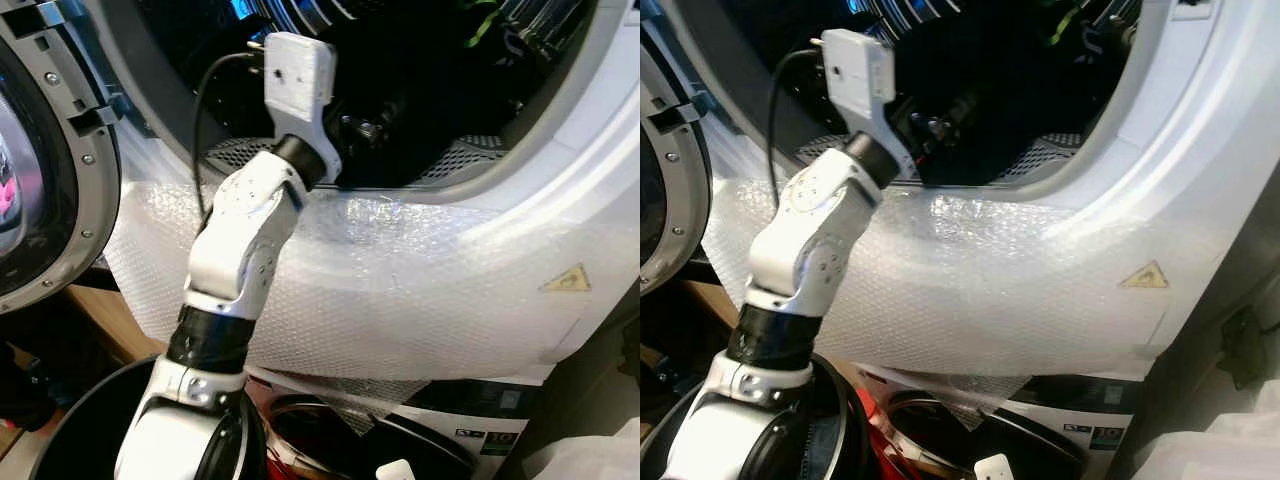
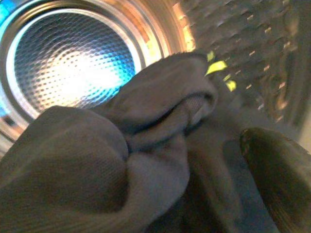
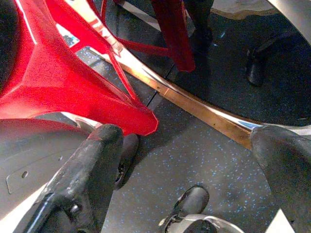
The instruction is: Clothes washing
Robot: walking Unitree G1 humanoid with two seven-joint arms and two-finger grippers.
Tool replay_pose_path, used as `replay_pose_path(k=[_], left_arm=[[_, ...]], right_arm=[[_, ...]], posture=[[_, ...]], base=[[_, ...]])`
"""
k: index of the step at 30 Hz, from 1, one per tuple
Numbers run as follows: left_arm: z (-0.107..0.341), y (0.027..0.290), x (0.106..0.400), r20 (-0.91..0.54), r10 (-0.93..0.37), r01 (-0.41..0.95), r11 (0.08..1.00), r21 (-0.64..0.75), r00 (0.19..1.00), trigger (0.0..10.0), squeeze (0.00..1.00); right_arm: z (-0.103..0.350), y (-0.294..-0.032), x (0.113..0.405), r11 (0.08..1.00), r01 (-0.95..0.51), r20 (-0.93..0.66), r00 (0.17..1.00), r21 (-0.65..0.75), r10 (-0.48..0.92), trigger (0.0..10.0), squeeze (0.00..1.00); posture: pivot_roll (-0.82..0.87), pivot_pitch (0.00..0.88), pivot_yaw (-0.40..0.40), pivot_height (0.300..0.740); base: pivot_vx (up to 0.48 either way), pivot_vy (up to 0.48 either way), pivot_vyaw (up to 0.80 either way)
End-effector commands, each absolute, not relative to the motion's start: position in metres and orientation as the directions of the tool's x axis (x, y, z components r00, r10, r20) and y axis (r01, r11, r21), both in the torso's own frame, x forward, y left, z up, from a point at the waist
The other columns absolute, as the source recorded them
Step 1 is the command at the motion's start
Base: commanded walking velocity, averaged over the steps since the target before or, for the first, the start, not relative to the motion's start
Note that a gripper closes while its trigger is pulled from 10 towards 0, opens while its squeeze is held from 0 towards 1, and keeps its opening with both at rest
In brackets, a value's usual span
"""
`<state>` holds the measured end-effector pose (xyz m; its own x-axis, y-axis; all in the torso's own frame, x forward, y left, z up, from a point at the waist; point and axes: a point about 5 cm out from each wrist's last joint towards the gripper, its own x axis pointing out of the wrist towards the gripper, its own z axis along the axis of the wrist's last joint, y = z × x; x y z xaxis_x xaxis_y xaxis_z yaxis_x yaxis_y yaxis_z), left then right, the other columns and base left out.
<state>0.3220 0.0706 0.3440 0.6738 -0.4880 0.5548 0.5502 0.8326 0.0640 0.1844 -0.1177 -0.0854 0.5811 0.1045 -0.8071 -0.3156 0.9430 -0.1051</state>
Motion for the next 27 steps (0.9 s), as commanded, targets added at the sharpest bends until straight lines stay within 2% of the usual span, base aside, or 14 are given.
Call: replay_pose_path(k=[1, 15, 24, 27], left_arm=[[0.347, 0.085, 0.317, 0.559, -0.431, 0.488, 0.871, 0.053, 0.709, 10.0, 0.0], [0.296, 0.101, 0.281, 0.392, -0.423, 0.45, 0.893, 0.025, 0.817, 10.0, 0.0], [0.279, 0.097, 0.26, 0.323, -0.534, 0.548, 0.835, 0.053, 0.781, 10.0, 0.0], [0.269, 0.099, 0.245, 0.288, -0.604, 0.585, 0.796, 0.159, 0.743, 10.0, 0.0]], right_arm=[[-0.087, -0.108, 0.181, 0.937, -0.34, -0.816, 0.563, -0.084, 0.131, 10.0, 0.0], [-0.086, -0.109, 0.183, 0.931, -0.355, -0.816, 0.561, -0.086, 0.139, 10.0, 0.0], [-0.086, -0.111, 0.182, 0.927, -0.364, -0.819, 0.557, -0.089, 0.141, 10.0, 0.0], [-0.086, -0.112, 0.183, 0.927, -0.363, -0.816, 0.56, -0.089, 0.141, 10.0, 0.0]], posture=[[0.23, 0.0, 0.126, 0.74], [0.26, 0.0, 0.115, 0.74], [0.26, 0.0, 0.106, 0.74], [0.26, 0.0, 0.101, 0.74]], base=[[0.0, 0.0, 0.0], [0.0, 0.0, 0.0], [0.0, 0.0, 0.0], [0.0, 0.0, 0.0]])
